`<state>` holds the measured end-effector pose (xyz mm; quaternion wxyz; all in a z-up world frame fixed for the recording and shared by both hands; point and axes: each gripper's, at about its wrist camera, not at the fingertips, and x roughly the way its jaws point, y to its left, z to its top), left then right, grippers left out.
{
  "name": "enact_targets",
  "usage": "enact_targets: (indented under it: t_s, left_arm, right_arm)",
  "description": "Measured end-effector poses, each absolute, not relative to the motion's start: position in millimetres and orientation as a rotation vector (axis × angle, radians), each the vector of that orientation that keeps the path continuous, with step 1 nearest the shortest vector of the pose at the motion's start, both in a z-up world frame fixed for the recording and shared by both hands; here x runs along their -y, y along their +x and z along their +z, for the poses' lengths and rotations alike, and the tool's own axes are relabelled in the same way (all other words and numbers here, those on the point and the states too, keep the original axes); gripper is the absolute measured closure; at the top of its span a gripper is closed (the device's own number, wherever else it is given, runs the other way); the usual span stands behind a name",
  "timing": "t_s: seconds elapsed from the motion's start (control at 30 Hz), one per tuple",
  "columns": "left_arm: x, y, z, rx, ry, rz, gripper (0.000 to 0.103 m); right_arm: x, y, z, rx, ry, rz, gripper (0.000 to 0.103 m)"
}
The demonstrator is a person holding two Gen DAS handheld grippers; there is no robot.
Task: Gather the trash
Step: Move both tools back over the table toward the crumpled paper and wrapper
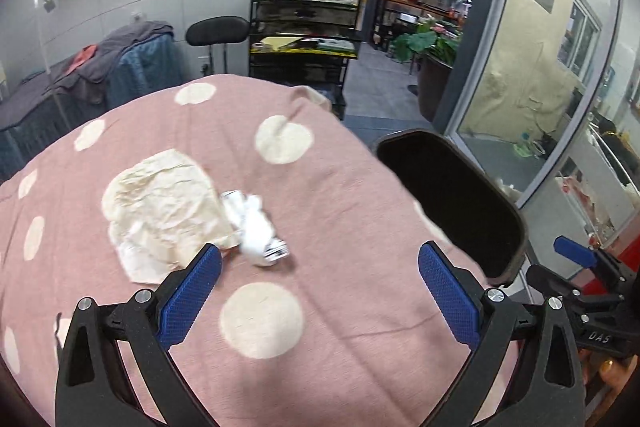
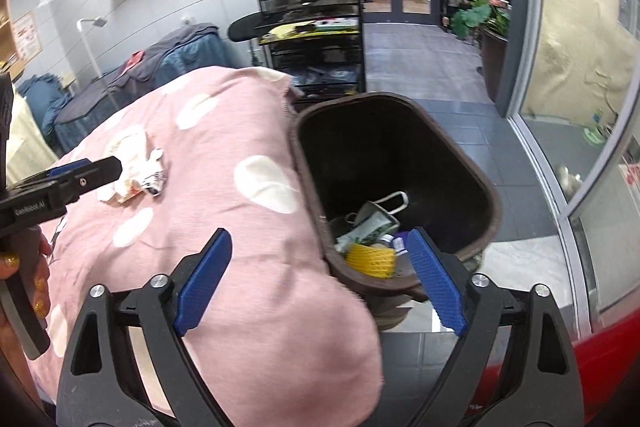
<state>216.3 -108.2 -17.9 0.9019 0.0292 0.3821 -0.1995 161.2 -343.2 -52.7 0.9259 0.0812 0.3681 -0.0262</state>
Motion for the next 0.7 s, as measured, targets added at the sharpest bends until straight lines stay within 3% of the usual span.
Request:
enact_targets:
  t_s: [0.7]
  left_arm:
    - [-16,224,-48,-0.858,0.013,-0.165,0.006]
  right_arm:
    - [192,253,-52,-0.88,-0.001,0.259,0.01]
